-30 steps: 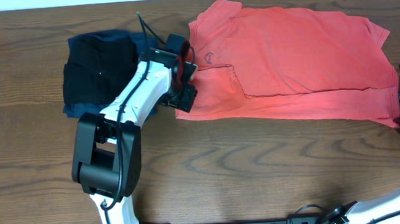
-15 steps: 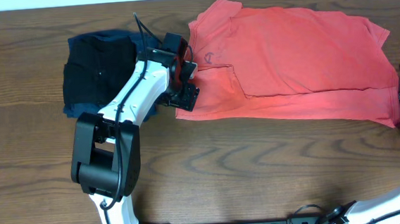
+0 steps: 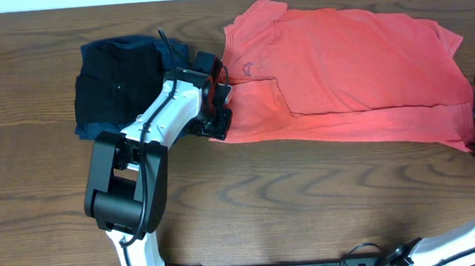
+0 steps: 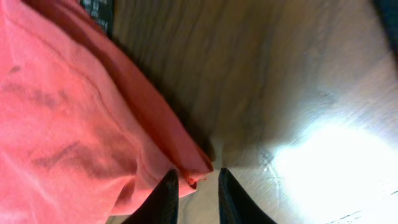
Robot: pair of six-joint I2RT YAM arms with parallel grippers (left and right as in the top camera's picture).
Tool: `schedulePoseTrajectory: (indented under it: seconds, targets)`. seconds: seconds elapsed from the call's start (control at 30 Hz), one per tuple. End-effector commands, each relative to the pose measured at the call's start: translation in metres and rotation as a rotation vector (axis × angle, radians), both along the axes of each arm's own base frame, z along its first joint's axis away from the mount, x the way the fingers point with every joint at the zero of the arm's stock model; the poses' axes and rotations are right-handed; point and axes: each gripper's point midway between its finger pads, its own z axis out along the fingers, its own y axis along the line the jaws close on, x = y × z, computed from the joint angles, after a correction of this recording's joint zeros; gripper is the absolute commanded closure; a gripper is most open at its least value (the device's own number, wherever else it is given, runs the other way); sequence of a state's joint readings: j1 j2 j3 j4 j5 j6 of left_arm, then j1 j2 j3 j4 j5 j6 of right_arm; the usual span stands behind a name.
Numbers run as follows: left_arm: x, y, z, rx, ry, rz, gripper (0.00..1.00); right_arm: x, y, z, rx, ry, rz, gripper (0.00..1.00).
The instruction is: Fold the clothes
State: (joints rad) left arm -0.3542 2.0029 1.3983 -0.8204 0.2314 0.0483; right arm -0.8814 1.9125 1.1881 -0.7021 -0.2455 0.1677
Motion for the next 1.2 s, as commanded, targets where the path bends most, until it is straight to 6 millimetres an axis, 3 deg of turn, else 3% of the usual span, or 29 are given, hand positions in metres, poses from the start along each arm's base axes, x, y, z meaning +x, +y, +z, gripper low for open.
schedulePoseTrajectory:
  seconds: [0.0,0.17,0.27,0.3,0.37,0.5,0.57,0.73,1.0,1.17]
  targets:
    - [-0.002,-0.004,-0.005,-0.025,0.024,0.009,0.57,0.0,0.002,-0.004,-0.01,0.016,0.011,0.8]
    - [-0.002,-0.004,-0.005,-0.025,0.023,0.009,0.64,-0.003,0.004,-0.009,-0.006,0.016,0.011,0.82]
    - [-0.002,-0.004,-0.005,-0.025,0.023,0.009,0.65,-0.001,0.011,-0.016,0.013,-0.008,0.014,0.66]
    - [-0.002,-0.004,-0.005,-0.025,0.023,0.009,0.65,-0.002,0.013,-0.019,0.018,-0.01,0.005,0.66]
    - [-0.002,-0.004,-0.005,-0.025,0.023,0.009,0.65,-0.005,0.017,-0.025,0.025,-0.006,-0.014,0.7]
    - [-0.001,-0.004,-0.005,-0.026,0.02,0.009,0.65,-0.006,0.015,-0.025,0.024,-0.009,-0.026,0.96]
    - [-0.001,-0.004,-0.005,-0.026,0.019,0.009,0.69,-0.006,0.012,-0.022,0.024,-0.009,-0.034,0.99]
    - [0.0,-0.001,-0.006,-0.011,0.013,0.011,0.94,-0.011,-0.004,-0.005,0.025,-0.007,-0.07,0.99]
    - [0.01,0.018,-0.004,0.001,0.002,0.057,0.94,-0.009,-0.039,0.036,-0.021,-0.022,-0.116,0.99]
    - [0.016,0.035,-0.002,-0.001,-0.003,0.104,0.94,-0.01,-0.04,0.038,-0.028,-0.003,-0.114,0.99]
